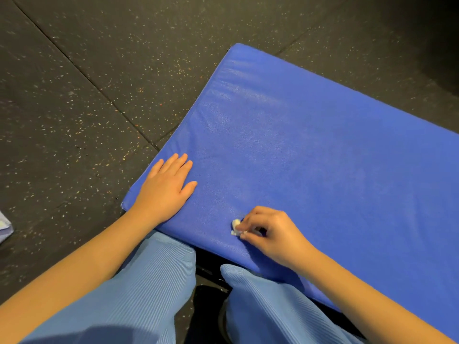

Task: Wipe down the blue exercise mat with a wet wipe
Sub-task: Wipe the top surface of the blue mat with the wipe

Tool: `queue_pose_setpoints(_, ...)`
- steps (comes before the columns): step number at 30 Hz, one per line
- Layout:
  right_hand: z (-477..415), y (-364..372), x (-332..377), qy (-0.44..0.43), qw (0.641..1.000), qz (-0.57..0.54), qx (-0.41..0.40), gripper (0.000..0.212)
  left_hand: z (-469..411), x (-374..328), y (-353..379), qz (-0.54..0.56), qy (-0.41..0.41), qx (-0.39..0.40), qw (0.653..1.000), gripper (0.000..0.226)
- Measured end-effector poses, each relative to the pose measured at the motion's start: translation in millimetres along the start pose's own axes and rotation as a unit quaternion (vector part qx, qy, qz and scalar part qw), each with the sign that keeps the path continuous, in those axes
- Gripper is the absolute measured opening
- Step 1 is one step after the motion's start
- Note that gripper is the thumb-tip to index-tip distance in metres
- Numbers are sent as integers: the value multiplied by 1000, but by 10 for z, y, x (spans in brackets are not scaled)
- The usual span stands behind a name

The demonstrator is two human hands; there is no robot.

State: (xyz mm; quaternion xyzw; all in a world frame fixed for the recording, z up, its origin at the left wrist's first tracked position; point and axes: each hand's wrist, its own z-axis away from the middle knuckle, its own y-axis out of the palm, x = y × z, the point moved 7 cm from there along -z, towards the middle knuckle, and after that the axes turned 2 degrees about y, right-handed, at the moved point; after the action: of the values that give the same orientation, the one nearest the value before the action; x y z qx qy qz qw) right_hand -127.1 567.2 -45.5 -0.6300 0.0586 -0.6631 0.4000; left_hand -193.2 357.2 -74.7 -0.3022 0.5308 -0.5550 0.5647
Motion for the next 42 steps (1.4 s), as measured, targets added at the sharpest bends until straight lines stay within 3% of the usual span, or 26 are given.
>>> queue_pose_setpoints(3,-244,-112,-84,26,994,28,-101,4,0,0,-16,14,1,1,1000,58)
queue_pose_setpoints(5,-308,-19,-9,38,991,21,-123,8,7,14,-19,28,5,9,1000,56)
queue_pose_setpoints(8,-158,190,206,-29,998,25,-57,13,59,68,-39,34,14,12,999,55)
queue_pose_setpoints(11,-54,173,194,-40,999,19,-9,11,154,159,-80,32,11,0,999,66)
queue_pose_setpoints(15,-314,136,218,-35,996,52,-66,6,196,167,-84,39,7,-2,999,77)
queue_pose_setpoints(18,-541,227,294,-16,996,20,-89,5,177,175,-102,49,6,1,999,65)
queue_pose_setpoints(21,-405,312,401,-55,997,19,-42,5,186,205,-127,62,18,12,998,50)
queue_pose_setpoints(24,-132,306,428,-77,997,8,19,20,211,218,-149,67,38,9,997,51)
queue_pose_setpoints(26,-151,307,449,-89,995,28,44,17,228,227,-148,66,45,5,997,51)
queue_pose_setpoints(32,-880,424,582,-65,995,44,-58,3,240,269,-158,92,36,4,995,51)
queue_pose_setpoints(39,-740,564,770,-144,984,65,79,6,492,558,-146,147,4,-23,989,70)
queue_pose_setpoints(42,-1144,446,686,-111,989,100,-4,5,549,611,-145,174,-22,-26,984,65)
